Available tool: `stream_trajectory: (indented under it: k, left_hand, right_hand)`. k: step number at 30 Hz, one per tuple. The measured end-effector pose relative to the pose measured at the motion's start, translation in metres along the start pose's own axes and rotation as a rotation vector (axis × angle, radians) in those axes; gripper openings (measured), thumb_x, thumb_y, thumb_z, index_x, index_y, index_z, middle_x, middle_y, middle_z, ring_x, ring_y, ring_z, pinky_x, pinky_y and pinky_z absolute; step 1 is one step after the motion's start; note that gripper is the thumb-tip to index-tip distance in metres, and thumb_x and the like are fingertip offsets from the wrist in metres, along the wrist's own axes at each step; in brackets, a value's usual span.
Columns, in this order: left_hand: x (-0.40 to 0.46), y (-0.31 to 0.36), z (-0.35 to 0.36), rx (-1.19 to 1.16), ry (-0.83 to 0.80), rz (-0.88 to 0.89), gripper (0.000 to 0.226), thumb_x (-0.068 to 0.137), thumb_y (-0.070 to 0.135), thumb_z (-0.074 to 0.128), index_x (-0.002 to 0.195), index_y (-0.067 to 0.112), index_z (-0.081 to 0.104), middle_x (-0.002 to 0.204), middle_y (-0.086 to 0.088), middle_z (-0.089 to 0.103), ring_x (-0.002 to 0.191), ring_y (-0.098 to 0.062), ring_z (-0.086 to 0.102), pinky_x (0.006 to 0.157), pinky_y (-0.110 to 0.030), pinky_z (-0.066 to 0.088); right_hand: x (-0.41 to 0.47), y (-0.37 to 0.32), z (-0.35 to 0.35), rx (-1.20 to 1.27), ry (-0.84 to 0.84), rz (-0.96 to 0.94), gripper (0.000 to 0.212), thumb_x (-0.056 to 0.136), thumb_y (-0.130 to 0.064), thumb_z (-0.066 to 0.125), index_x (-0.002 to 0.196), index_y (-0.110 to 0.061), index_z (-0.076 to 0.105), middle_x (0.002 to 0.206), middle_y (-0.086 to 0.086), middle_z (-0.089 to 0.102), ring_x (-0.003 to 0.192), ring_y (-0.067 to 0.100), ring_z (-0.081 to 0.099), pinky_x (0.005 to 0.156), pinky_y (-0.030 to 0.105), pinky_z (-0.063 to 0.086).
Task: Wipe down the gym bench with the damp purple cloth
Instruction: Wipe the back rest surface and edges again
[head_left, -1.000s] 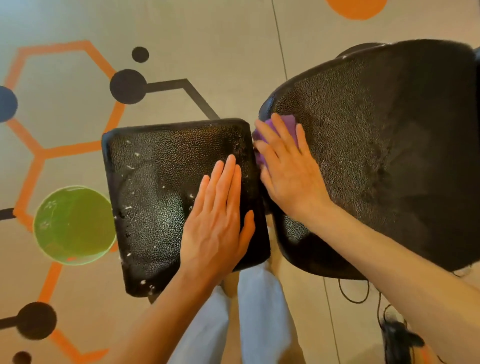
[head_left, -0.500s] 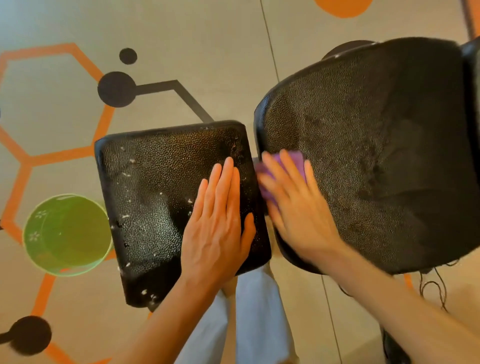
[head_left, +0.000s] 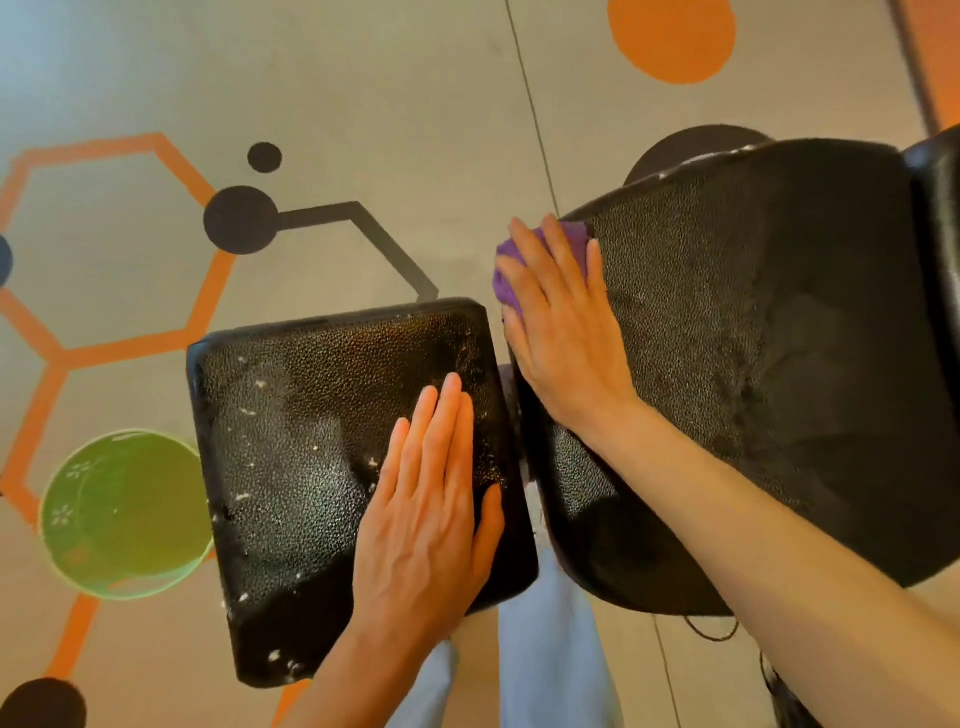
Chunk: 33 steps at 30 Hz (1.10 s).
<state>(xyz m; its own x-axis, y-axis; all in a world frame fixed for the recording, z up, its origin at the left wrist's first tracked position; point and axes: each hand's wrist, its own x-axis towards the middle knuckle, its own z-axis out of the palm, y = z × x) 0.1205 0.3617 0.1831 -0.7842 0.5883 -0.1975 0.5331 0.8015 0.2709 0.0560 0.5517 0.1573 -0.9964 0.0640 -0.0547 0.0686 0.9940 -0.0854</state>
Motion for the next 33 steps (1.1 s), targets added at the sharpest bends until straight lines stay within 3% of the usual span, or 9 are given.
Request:
stream_trajectory:
  k: [6,11,19,26,29,33]
  left_hand:
    - [0.013,0.007,-0.007,-0.115,0.000,-0.047,0.073,0.093,0.039,0.042,0.155,0.007,0.019,0.165,-0.009,0.010,0.153,-0.024,0.007,0.123,-0.037,0.005]
    - [0.059,0.024,-0.012,-0.130,0.051,-0.080,0.071,0.095,0.038,0.043,0.155,0.007,0.019,0.164,-0.011,0.013,0.153,-0.023,0.004,0.124,-0.038,0.005]
    - [0.136,0.067,-0.021,-0.183,0.080,-0.104,0.071,0.098,0.040,0.040,0.156,0.010,0.014,0.165,-0.009,0.010,0.153,-0.021,0.003,0.124,-0.039,0.009]
    - [0.191,0.105,-0.019,-0.241,0.065,-0.120,0.071,0.098,0.050,0.030,0.157,0.018,0.007,0.166,-0.001,0.003,0.153,-0.014,-0.003,0.123,-0.036,0.004]
    - [0.216,0.116,-0.019,-0.307,0.078,-0.155,0.071,0.096,0.055,0.022,0.156,0.024,0.002,0.165,0.005,-0.004,0.152,-0.009,-0.010,0.121,-0.035,0.001]
    - [0.247,0.118,-0.020,-0.348,0.104,-0.198,0.068,0.099,0.055,0.019,0.156,0.022,0.007,0.165,0.005,-0.002,0.151,-0.007,-0.010,0.122,-0.035,0.001]
  right_hand:
    - [0.004,0.009,-0.002,0.300,0.104,-0.060,0.034,0.097,-0.010,0.038,0.125,-0.002,0.055,0.146,0.013,0.044,0.144,0.030,0.024,0.120,0.051,0.009]
    - [0.006,0.027,-0.017,0.569,0.128,-0.034,0.036,0.097,-0.013,0.036,0.127,-0.002,0.055,0.141,0.011,0.047,0.143,0.025,0.028,0.120,0.048,0.011]
    - [0.007,0.106,-0.044,0.539,0.184,0.038,0.037,0.097,-0.010,0.043,0.131,-0.003,0.052,0.143,0.011,0.047,0.143,0.022,0.030,0.120,0.047,0.016]
    - [0.007,0.178,-0.061,0.646,0.177,0.262,0.040,0.100,-0.023,0.036,0.136,-0.013,0.048,0.146,0.000,0.044,0.144,0.007,0.024,0.122,0.033,0.010]
    - [0.007,0.212,-0.067,0.762,0.267,0.427,0.033,0.100,-0.017,0.042,0.133,-0.021,0.049,0.144,-0.011,0.044,0.142,0.005,0.029,0.119,0.027,0.019]
    - [0.007,0.262,-0.075,0.807,0.357,0.628,0.034,0.101,-0.017,0.041,0.133,-0.017,0.053,0.138,-0.012,0.052,0.135,-0.002,0.037,0.113,0.015,0.028]
